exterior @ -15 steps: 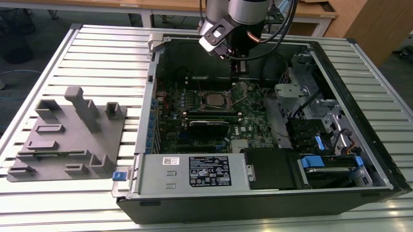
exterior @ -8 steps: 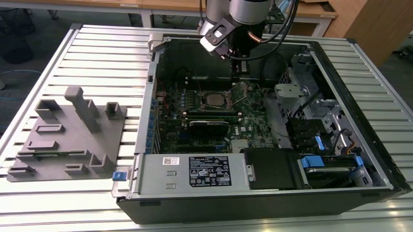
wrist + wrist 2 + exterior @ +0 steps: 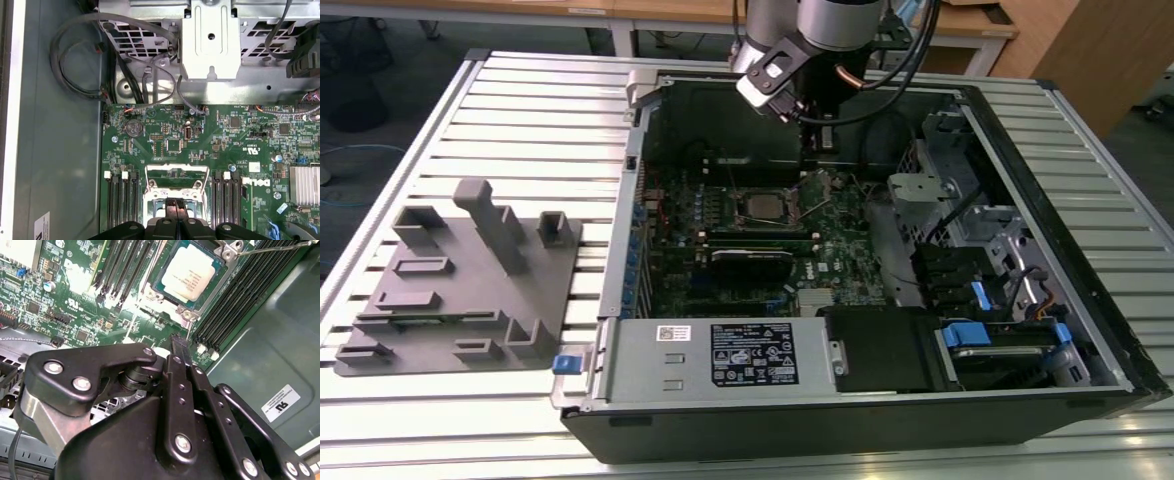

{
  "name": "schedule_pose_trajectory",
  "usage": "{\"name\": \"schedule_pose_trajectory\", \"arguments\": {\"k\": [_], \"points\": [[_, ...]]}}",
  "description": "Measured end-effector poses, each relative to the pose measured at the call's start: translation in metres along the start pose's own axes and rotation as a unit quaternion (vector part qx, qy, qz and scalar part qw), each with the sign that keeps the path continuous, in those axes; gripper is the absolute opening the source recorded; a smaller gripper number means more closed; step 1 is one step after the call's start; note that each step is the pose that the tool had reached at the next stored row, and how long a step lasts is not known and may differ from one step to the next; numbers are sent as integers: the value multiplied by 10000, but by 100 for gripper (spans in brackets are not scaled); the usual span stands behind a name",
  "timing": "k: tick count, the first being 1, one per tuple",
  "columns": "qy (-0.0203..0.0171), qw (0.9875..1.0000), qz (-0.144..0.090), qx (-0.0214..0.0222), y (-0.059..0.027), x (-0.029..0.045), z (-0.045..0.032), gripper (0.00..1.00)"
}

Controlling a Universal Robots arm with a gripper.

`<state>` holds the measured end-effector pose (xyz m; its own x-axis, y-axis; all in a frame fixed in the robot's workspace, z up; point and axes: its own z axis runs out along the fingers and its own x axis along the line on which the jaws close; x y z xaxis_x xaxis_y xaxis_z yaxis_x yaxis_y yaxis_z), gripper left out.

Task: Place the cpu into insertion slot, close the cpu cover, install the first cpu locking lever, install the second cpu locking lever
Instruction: 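Close the cpu cover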

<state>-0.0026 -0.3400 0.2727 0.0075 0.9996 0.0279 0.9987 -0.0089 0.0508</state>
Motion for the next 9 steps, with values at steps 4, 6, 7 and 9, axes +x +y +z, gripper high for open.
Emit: {"name": "schedule_pose_trajectory", "arguments": {"k": [4, 6, 7, 9], "points": [[0, 10000, 0, 0, 32, 0, 2, 10], [0, 10000, 0, 0, 33, 0, 2, 10], [0, 10000, 0, 0, 33, 0, 2, 10], [0, 10000, 1, 0, 33, 0, 2, 10]]}}
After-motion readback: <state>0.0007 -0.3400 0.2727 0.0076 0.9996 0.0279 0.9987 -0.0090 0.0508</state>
